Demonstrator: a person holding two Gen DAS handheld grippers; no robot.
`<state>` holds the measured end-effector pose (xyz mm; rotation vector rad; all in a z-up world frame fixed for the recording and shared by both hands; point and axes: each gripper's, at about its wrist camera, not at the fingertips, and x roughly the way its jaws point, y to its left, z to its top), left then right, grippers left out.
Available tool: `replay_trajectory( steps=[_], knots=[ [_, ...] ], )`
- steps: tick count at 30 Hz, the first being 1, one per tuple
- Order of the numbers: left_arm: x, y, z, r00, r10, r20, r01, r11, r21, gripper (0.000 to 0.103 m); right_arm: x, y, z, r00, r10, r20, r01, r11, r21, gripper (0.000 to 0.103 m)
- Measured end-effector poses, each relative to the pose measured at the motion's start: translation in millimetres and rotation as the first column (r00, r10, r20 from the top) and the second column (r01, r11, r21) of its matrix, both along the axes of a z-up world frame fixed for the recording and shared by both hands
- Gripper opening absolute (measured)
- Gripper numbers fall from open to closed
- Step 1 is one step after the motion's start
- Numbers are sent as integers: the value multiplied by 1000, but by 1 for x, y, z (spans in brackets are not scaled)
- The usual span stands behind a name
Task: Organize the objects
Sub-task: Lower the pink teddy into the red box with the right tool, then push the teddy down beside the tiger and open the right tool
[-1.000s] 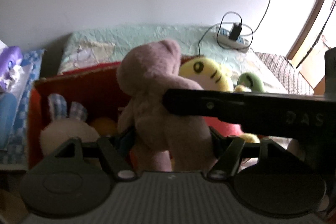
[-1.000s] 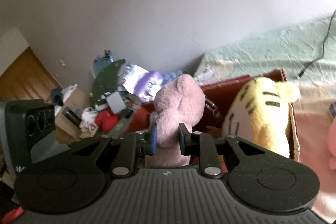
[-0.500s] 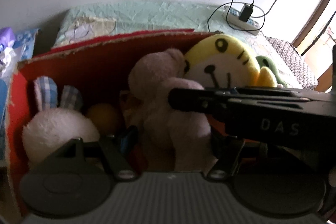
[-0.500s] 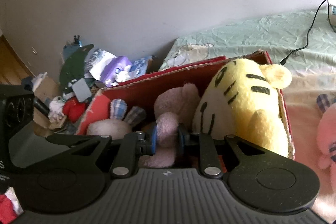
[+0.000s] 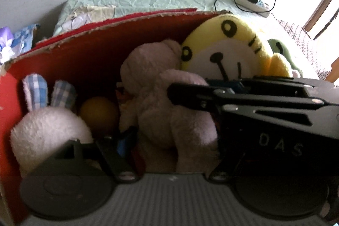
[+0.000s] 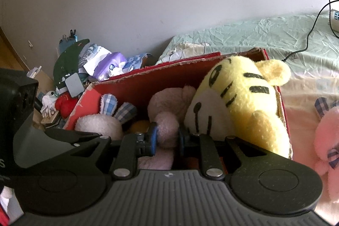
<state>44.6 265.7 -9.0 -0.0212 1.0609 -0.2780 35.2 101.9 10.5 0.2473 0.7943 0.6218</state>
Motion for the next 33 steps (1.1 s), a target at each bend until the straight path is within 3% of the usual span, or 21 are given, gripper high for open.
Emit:
replay_trajectory(
  steps=[15,33],
  knots=[
    [-2,-9,-3,1000,-6,-3,6,999,36,82,-4,-18,-3,996,-41,-76,48,994,94,19],
    [-5,-14,-7,1000,-16,13,15,994,113,84,-11,-10,-8,998,-58,-31,60,996,69,20]
  ],
)
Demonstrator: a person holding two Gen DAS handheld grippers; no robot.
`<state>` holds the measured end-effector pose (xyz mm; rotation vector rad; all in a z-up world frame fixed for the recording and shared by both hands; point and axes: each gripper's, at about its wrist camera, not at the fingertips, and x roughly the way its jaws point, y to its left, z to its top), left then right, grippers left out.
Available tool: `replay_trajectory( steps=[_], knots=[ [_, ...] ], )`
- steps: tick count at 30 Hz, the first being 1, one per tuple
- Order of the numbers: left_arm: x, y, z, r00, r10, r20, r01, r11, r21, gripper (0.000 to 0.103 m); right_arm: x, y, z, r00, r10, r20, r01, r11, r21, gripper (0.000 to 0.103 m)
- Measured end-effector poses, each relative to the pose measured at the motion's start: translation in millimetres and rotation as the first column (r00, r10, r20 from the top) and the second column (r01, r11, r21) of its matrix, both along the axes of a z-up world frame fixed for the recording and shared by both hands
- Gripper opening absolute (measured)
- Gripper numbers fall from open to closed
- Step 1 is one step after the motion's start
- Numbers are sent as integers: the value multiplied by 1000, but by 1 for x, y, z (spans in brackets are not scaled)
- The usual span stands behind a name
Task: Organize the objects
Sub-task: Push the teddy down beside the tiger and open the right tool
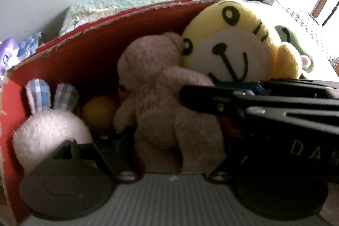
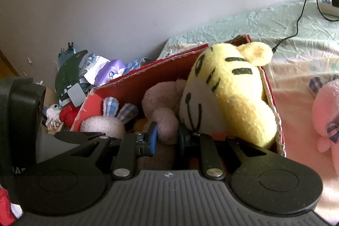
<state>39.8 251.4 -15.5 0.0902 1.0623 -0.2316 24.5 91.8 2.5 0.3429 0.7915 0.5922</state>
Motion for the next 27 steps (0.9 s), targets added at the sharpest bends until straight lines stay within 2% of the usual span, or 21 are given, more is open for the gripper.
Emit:
replay_trajectory(
  steps=[10,16,27],
  knots=[
    [0,-5,-1,1000,-7,1,7,999,32,84,-4,-4,1,1000,-7,2,7,1000,9,20],
    [-2,-11,-1,1000,-8,13,7,997,79,85,-8,-10,3,1000,-27,6,26,999,31,20],
    [-3,-11,-1,1000,-6,24,4,996,85,85,-14,-10,4,999,-41,34,41,999,8,15]
  ],
)
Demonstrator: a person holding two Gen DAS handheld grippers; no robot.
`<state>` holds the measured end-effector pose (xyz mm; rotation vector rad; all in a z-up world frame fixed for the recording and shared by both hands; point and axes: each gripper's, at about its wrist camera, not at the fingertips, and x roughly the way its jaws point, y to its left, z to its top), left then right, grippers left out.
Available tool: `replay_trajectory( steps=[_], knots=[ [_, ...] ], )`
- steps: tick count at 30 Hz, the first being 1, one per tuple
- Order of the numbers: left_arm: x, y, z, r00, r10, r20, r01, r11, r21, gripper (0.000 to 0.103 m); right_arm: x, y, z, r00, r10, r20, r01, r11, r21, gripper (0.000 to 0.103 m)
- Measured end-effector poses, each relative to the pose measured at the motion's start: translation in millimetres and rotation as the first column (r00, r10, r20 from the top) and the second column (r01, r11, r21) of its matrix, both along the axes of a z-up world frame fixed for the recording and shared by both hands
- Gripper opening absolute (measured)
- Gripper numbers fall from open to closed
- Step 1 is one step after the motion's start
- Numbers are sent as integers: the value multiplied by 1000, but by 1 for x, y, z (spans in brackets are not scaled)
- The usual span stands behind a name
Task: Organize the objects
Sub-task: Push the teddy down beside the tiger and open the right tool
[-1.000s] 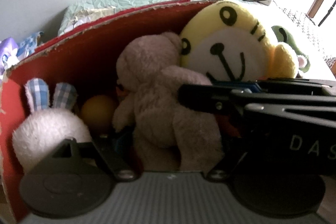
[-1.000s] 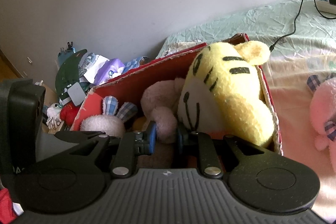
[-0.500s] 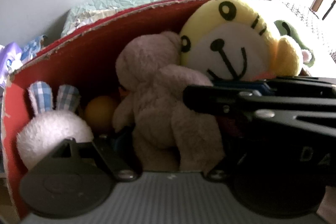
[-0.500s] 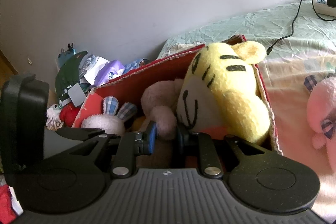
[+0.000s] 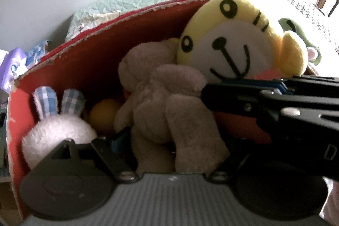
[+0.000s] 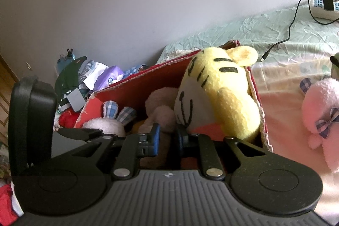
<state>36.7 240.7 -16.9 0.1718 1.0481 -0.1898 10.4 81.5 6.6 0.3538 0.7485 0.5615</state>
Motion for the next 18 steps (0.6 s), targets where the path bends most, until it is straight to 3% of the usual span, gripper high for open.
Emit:
replay_trajectory(
  steps=[5,18],
  knots=[
    [0,-1,0,1000,9,2,-9,1000,8,85,-4,2,0,1000,-2,15,3,1000,-27,15],
    [-1,0,3,1000,14,25,-15,1000,25,85,-12,-8,3,999,-43,1,43,999,11,14]
  ],
)
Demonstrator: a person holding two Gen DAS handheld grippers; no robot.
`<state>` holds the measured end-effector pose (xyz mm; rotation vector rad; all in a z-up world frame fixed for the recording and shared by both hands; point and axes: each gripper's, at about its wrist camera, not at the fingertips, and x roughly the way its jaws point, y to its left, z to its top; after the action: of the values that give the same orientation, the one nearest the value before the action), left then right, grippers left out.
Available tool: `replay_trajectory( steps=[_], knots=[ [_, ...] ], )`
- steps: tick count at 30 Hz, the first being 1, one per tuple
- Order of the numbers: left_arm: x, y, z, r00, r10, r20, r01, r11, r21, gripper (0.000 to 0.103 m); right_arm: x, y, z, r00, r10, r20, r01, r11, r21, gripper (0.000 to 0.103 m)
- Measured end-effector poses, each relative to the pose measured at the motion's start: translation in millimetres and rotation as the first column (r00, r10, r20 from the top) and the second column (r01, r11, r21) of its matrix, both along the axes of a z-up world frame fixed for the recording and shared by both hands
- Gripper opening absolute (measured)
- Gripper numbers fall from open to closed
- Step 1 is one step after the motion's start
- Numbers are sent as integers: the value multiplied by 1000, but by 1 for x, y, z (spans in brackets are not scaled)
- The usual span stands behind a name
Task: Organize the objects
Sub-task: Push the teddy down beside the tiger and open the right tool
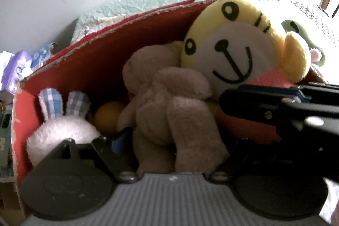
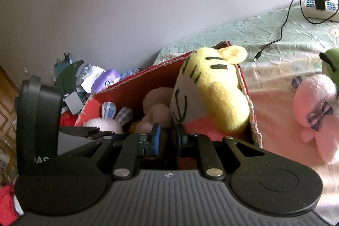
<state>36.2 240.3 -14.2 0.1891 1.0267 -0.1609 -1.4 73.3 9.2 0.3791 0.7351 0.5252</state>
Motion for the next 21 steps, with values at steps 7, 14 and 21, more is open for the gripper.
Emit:
replay_trajectory(
  steps=[7,14,21],
  knots=[
    [-1,-1,1,1000,4,16,-4,1000,14,85,-4,-2,1,999,-32,11,32,999,-6,10],
    [-1,1,0,1000,4,19,-4,1000,17,85,-9,-2,2,998,-50,31,50,999,-18,10],
    [-1,3,0,1000,3,18,-3,1000,15,85,-10,-3,2,997,-62,39,63,998,-13,10]
  ],
)
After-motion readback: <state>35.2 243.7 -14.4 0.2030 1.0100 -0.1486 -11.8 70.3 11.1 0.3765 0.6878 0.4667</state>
